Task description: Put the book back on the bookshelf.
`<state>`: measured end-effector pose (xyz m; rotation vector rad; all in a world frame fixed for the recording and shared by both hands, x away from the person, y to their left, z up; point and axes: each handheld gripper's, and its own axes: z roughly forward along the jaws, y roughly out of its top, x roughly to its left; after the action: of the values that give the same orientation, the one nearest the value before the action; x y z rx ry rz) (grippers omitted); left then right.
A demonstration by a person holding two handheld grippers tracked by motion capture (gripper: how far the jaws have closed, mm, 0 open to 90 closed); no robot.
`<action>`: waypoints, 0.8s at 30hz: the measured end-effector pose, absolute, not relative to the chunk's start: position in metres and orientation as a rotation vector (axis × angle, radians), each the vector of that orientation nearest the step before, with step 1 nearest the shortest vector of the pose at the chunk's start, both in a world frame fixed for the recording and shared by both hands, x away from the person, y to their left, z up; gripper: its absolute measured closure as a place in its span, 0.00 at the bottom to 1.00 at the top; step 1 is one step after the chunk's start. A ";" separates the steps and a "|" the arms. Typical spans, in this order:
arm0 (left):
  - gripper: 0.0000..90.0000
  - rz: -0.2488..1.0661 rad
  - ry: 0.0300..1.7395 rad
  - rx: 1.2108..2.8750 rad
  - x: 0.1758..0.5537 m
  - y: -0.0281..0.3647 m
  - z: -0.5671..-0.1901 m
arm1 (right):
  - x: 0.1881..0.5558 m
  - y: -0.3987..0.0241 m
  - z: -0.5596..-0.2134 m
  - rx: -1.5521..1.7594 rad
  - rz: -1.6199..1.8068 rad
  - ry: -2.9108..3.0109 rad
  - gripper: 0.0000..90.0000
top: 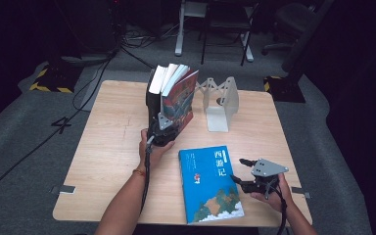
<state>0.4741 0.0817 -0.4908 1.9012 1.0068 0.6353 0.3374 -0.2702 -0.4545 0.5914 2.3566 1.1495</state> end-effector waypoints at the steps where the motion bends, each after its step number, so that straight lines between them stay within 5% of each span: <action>1: 0.67 0.629 1.013 1.906 0.475 0.080 -0.493 | 0.337 -0.270 -0.454 0.587 1.149 2.357 0.37; 24: 0.82 0.768 1.147 1.876 0.492 0.043 -0.496 | 0.335 -0.267 -0.455 0.553 1.128 2.353 0.38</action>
<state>0.4916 0.0434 -0.4965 1.8757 1.1473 0.7684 0.3353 -0.2672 -0.4548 0.5531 2.3528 1.1277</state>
